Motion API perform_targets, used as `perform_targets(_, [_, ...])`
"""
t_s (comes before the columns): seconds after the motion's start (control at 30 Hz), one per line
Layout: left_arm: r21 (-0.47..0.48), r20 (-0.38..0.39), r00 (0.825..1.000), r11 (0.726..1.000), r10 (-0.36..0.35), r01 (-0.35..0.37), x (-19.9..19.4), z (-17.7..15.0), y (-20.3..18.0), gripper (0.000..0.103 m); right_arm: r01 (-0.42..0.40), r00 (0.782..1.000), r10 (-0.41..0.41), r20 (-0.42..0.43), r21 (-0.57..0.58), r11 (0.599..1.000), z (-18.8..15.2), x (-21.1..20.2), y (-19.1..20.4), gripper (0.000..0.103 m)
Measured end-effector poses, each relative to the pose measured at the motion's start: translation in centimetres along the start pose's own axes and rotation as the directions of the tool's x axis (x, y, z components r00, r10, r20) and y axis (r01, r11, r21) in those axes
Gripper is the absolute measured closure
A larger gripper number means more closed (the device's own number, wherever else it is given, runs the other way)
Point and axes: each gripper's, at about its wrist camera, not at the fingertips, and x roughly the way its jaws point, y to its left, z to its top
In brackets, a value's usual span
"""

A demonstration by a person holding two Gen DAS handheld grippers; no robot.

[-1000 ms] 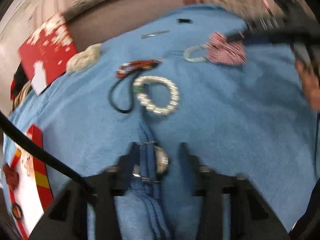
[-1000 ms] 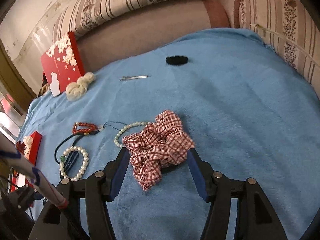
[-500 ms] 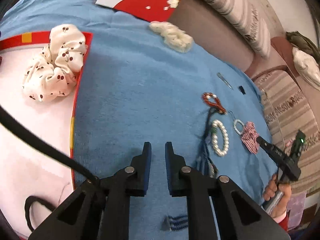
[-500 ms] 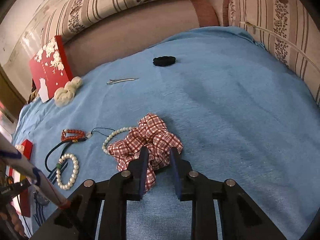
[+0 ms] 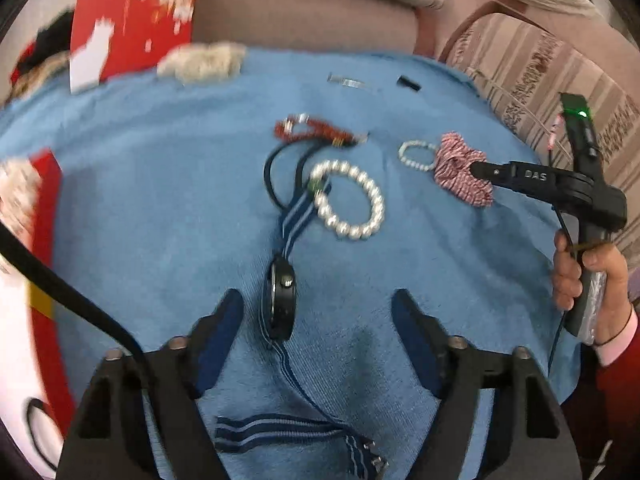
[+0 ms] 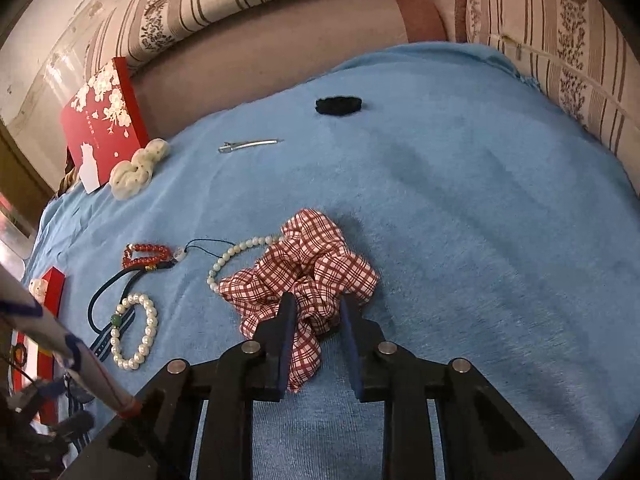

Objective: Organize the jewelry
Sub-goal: 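Grasp the blue striped watch strap with the left tool while the right tool grasps the red plaid scrunchie, then carry both into the red box and open the right tool while the left tool holds the watch above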

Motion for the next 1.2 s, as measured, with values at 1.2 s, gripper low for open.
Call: perform_targets(1.2, [-0.564, 0.486, 0.866, 0.713, -0.121, 0.416, -19.3, -7.3, 24.1, 0.091, -0.355, 0.927, 0.375, 0.004, -0.311, 0.882, -5.3, -8.9, 28.1, 0.097])
